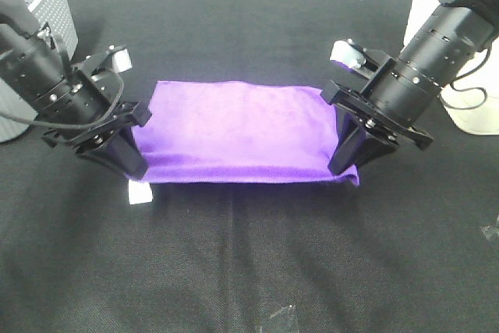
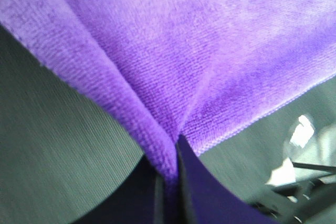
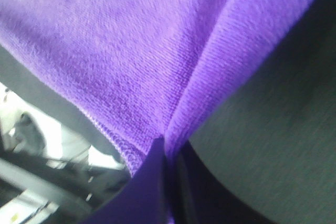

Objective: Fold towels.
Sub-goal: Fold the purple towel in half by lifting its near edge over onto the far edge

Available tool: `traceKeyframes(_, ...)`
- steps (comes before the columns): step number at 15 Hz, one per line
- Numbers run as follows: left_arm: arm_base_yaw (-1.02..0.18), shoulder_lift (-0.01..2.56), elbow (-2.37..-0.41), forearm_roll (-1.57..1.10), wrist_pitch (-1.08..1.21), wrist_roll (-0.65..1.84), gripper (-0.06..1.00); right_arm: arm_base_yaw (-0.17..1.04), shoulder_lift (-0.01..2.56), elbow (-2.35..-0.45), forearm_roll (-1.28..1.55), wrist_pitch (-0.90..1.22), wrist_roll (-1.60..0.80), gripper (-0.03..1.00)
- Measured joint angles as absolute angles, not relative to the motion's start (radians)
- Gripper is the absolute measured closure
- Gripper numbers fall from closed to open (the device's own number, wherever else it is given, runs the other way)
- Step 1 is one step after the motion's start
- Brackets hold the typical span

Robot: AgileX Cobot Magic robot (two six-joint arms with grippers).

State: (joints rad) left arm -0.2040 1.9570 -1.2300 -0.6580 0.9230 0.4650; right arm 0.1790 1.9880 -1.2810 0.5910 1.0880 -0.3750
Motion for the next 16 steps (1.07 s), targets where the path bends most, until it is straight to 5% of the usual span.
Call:
traceKeyframes(11, -0.186, 2.269, -1.775, -0.646, 0.908, 0.441, 0.94, 0.153, 2.356, -1.930, 0.512, 1.054, -0.276, 0.96)
traceKeyframes(16, -0.178, 2.382, -1.943, -0.646, 0.906, 0.435, 0.94, 0.151, 2.456, -2.083, 0.440, 1.003, -0.245, 0.96)
